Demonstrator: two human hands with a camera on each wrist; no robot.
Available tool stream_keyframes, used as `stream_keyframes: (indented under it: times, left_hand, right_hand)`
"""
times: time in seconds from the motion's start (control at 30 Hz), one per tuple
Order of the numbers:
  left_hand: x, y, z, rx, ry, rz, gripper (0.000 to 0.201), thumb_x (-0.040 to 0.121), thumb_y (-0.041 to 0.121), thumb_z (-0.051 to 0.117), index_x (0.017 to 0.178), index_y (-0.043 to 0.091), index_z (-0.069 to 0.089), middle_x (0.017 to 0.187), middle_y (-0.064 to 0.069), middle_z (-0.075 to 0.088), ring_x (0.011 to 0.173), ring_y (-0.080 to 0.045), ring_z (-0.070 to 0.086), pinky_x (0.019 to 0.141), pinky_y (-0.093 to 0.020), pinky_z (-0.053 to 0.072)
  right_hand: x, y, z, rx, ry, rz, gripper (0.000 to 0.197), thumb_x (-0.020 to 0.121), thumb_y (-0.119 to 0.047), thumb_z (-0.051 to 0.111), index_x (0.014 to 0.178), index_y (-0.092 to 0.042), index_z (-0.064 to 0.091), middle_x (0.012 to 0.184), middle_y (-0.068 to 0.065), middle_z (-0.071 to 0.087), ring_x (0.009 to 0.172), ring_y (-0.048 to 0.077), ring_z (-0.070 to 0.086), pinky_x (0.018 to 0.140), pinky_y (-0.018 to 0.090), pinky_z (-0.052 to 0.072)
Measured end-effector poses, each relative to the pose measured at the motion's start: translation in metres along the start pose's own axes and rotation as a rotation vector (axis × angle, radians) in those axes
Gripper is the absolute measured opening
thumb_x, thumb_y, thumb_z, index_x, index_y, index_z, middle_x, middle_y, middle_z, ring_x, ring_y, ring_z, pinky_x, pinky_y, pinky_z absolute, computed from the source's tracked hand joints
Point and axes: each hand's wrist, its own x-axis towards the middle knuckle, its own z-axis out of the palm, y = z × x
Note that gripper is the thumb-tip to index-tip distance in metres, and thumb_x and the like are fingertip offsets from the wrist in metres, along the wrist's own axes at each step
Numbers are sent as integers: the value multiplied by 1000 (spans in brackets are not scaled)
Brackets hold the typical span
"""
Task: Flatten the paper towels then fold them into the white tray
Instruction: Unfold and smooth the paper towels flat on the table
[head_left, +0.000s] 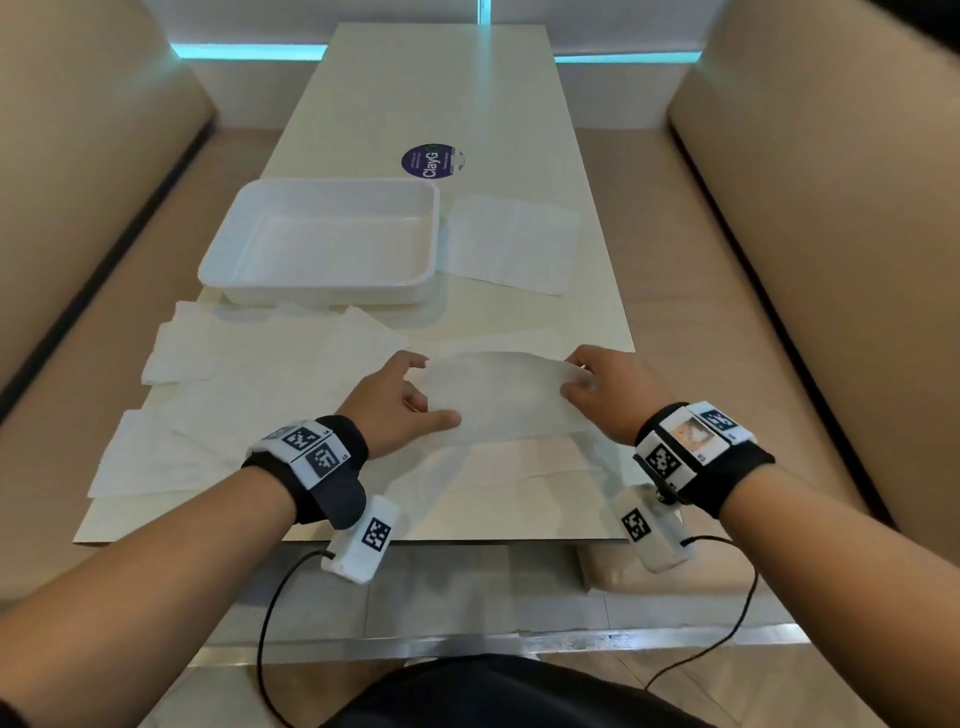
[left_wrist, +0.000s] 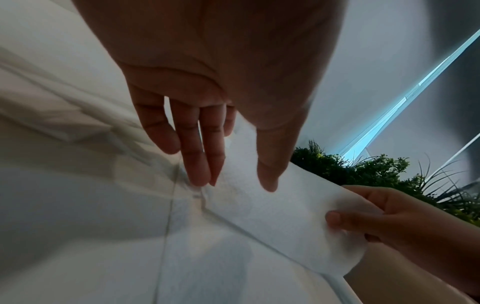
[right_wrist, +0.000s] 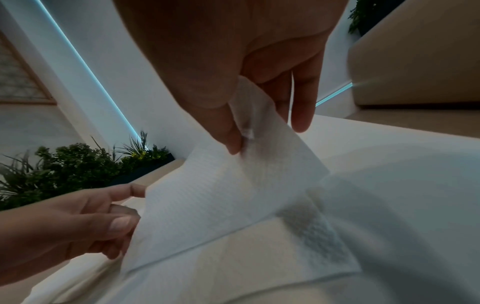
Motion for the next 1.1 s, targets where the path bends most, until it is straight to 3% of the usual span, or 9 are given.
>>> stream_keyframes:
  times: [0.23, 0.37, 0.47, 0.57, 0.67, 0.77, 0.87, 0.93, 1.1]
  left_hand:
    - [5, -6, 9, 91, 33, 7, 64, 80, 29, 75, 134, 23, 39, 77, 1, 67, 78, -11, 62, 73, -24, 43]
    - [5, -3, 14, 172, 46, 38, 61, 83, 24, 72, 134, 22, 40, 76, 4, 63, 75, -9, 59, 71, -24, 44]
    - [5, 1, 17, 272, 37, 62, 61, 84, 25, 69, 136, 21, 36, 78, 5, 61, 75, -11, 59, 72, -28, 47]
    - [2, 6, 20, 407, 54, 75, 63, 84, 28, 68, 137, 18, 35, 103, 0, 58, 96, -18, 56, 81, -31, 46]
    - [-1, 17, 23, 566, 148, 218, 57, 85, 32, 65, 135, 17, 41, 132, -4, 41, 122, -23, 37, 99, -35, 40]
    - [2, 30, 35, 627, -3, 378, 51, 95, 27, 53, 143, 17, 38, 152, -1, 31, 140, -21, 23, 114, -30, 20]
    - [9, 34, 55, 694, -256, 330, 61, 102, 25, 38, 153, 11, 8, 162, -6, 1, 149, -19, 0, 118, -28, 2]
    - [11, 31, 65, 790, -320, 284, 63, 104, 30, 28, 152, 8, -5, 161, -10, -12, 148, -21, -11, 118, -29, -4]
    - [13, 19, 63, 894, -341, 257, 68, 103, 44, 20, 151, 8, -13, 158, -10, -22, 146, -21, -19, 121, -34, -5]
  right_hand:
    - [10, 1, 9, -24, -29, 65, 28, 88, -30, 54, 116, -26, 53, 101, 2, 65, 82, 22, 57, 67, 29, 42]
    - [7, 1, 16, -161, 51, -15, 66, 85, -30, 63, 142, -21, 31, 135, 6, 46, 118, 27, 46, 95, 39, 43]
    - [4, -13, 19, -210, 165, -209, 67, 83, -26, 63, 143, -18, 33, 141, 5, 41, 123, 27, 39, 99, 37, 36]
    - [3, -28, 32, -290, 31, -386, 49, 88, -25, 56, 136, -23, 45, 135, 0, 49, 121, 23, 41, 96, 35, 37]
    - [3, -30, 46, -345, -129, -335, 49, 91, -27, 52, 139, -20, 41, 140, 2, 42, 124, 24, 39, 97, 36, 39]
    - [2, -27, 51, -348, -167, -279, 54, 93, -30, 49, 143, -18, 33, 148, 4, 32, 130, 25, 33, 98, 38, 40]
    - [2, -25, 52, -385, -197, -264, 60, 95, -33, 44, 149, -16, 23, 156, 3, 20, 137, 25, 24, 103, 38, 36]
    - [2, -21, 53, -426, -241, -241, 64, 98, -37, 37, 152, -15, 12, 160, 0, 7, 143, 23, 16, 107, 39, 31]
    - [-3, 0, 46, -444, -312, -144, 73, 98, -50, 29, 152, -16, -5, 160, 0, -11, 148, 20, -1, 115, 40, 18]
